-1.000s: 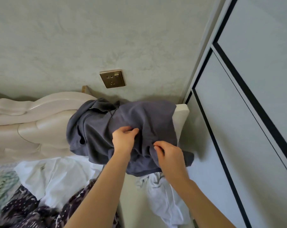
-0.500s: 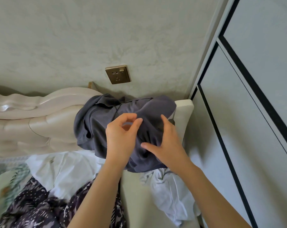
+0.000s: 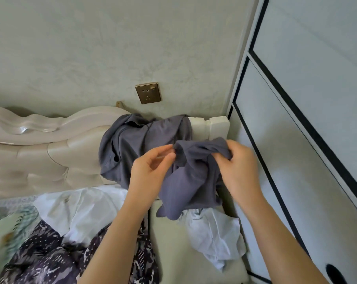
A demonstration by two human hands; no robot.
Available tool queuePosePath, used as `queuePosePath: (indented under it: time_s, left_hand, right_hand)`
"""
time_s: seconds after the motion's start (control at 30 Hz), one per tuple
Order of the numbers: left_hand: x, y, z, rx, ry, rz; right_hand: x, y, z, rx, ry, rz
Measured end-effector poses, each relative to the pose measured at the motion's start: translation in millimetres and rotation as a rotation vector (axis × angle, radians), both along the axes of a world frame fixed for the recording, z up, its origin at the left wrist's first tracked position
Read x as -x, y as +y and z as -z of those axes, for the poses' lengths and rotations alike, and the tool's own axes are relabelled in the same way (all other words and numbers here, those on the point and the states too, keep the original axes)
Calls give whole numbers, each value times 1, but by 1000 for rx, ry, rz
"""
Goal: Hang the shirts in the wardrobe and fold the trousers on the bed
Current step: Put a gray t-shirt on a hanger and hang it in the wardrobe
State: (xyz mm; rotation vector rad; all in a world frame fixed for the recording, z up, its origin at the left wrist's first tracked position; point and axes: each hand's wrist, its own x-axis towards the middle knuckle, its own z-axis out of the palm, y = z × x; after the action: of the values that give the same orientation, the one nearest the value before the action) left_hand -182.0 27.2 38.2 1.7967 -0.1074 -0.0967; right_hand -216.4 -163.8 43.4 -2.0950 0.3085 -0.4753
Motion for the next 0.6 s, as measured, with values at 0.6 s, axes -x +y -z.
queuePosePath:
  time_s: [0.6]
  left_hand:
    - [157, 71, 23, -70, -27, -107]
  right_hand:
    - [195, 23, -74, 343, -102, 343]
